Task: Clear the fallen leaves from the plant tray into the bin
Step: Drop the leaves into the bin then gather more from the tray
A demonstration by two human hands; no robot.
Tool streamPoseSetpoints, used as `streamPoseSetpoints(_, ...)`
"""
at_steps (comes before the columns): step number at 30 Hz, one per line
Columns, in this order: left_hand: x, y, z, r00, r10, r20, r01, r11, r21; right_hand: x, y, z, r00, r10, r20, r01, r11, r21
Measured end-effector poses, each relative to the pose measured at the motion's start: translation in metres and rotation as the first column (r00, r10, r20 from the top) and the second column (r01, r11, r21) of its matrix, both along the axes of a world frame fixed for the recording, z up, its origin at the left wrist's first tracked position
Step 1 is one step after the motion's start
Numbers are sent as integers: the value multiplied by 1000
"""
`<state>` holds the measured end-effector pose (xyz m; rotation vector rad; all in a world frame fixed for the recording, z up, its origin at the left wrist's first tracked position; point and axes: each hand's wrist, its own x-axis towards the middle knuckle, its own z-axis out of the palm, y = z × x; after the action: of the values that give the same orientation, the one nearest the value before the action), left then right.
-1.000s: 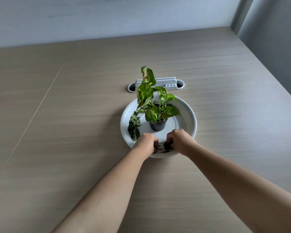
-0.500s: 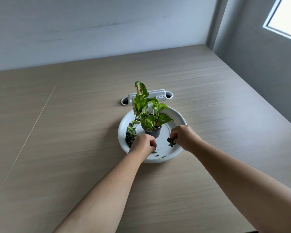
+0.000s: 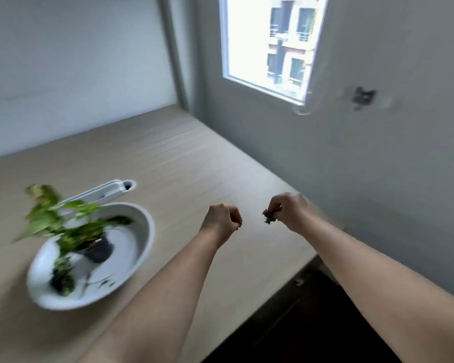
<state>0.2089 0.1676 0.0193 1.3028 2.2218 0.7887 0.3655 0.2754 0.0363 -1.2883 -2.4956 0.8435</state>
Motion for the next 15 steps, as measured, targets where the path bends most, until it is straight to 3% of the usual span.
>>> streamPoseSetpoints(3,141,82,4,968,-247,42,246,969,19,157,52,0,974,-220,49,220,976,0)
streamPoseSetpoints(7,279,146,-5,887,-462,9,461,886,40,304,79,-23,923,-375,87,382,921,-75)
streamPoseSetpoints(15,430,202,-91,706,-707,32,699,690,-186,460,75,-114,764,-605,226,645,733,-217)
